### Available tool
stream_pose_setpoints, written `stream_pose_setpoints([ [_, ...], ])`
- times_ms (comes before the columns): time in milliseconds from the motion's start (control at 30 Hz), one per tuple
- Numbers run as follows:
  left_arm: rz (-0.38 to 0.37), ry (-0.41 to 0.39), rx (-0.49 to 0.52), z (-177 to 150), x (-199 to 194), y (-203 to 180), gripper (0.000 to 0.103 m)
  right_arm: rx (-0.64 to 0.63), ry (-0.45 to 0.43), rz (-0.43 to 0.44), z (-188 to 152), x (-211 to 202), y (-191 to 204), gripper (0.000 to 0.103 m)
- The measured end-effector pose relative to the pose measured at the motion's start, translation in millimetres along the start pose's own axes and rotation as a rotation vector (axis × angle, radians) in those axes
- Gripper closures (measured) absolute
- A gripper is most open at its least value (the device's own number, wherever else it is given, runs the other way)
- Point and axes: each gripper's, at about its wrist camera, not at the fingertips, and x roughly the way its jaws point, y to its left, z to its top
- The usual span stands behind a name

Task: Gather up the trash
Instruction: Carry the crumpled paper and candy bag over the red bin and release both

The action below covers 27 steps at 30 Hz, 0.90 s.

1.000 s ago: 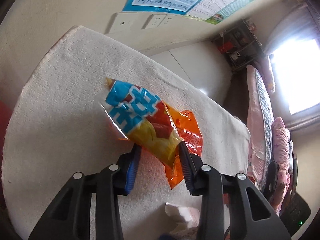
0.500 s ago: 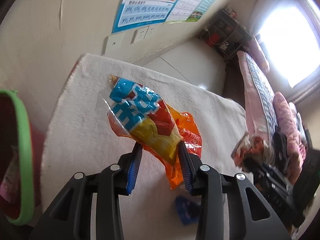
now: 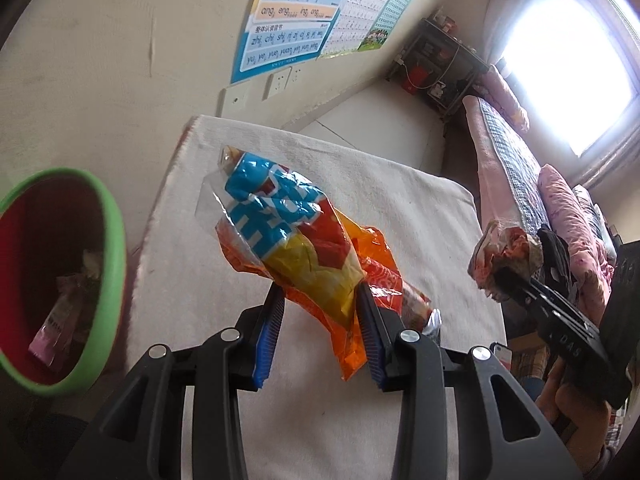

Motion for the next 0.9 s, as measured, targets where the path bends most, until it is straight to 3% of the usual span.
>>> stream_pose_setpoints([
  [333,0.011,-0.040,-0.008,-18,-33,10,0.068,-0.053,-0.028,0.013,-1,-21,24,0.064],
  [900,0.039,-0.140,-0.030,-13,-81,44,0.068,-0.143,-0.053,0.040,10,-28,79,0.064],
])
